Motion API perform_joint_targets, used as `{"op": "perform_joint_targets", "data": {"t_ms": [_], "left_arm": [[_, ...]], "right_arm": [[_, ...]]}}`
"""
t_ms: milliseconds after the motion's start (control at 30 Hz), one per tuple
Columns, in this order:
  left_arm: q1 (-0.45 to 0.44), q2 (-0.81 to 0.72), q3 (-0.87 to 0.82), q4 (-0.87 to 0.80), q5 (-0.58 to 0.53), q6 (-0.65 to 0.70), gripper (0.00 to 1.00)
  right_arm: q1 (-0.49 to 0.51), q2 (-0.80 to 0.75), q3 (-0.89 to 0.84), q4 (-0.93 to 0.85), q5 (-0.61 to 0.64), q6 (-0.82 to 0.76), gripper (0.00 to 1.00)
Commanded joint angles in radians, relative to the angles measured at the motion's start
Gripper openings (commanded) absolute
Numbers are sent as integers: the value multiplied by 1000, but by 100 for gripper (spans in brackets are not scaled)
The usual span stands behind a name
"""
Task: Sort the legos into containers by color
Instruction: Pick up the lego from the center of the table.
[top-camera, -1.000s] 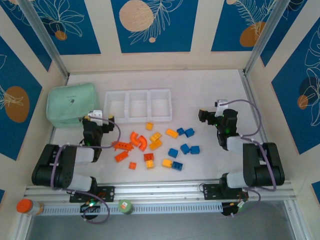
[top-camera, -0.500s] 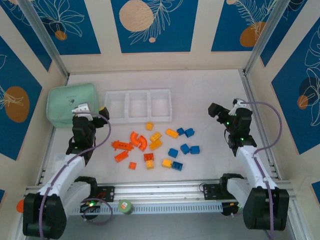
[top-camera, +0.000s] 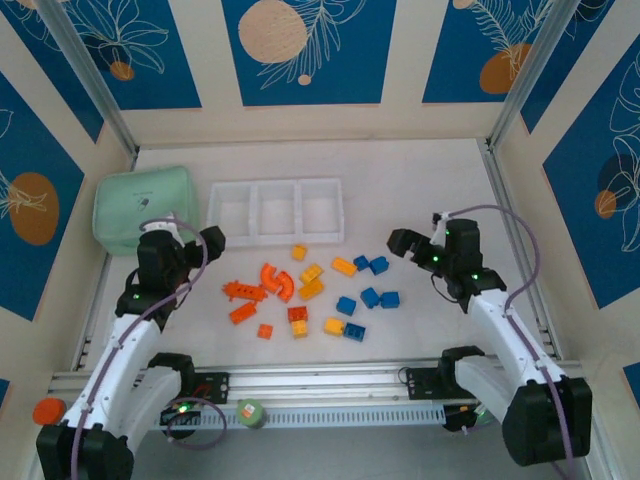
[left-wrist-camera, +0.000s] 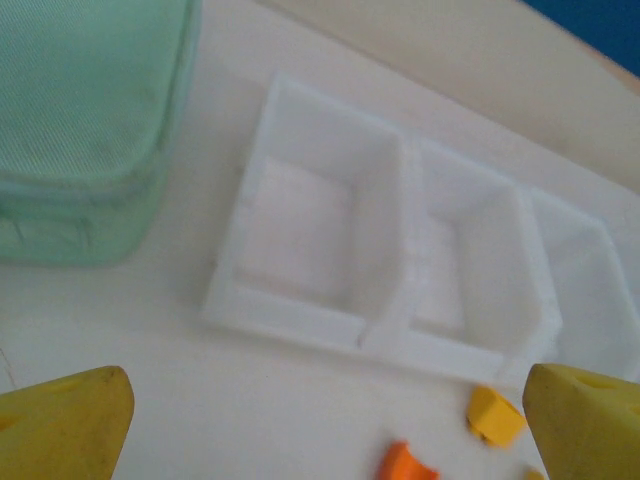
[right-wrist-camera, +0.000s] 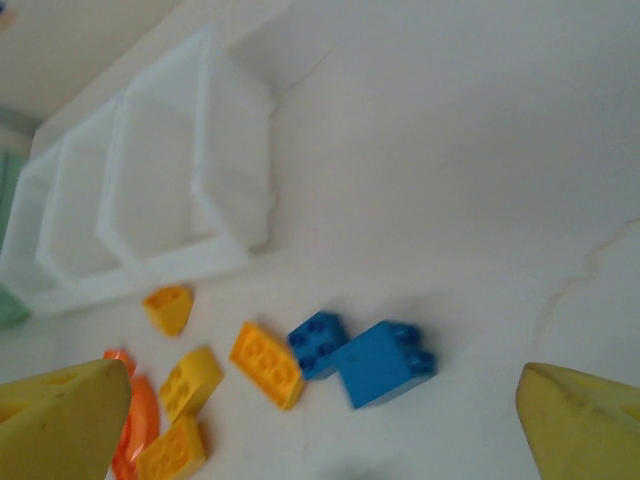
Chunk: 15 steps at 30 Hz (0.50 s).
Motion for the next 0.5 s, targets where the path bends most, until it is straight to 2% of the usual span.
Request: {"op": "perform_joint_targets", "data": {"t_ms": [0,233,367,467], "left_arm": [[-8,10,36,-205,97,-114,99],[-124,46,40,-350,135,-146,100],[-219,63,55,-437,88,-178,97],[-280,68,42,-428,60,-248,94]], "right_arm": [[89,43,70,-77,4,-57,99],[273,189,106,-38,29,-105,99],[360,257,110,22,37,-141,99],[408,299,101,81,24,-158,99]]}}
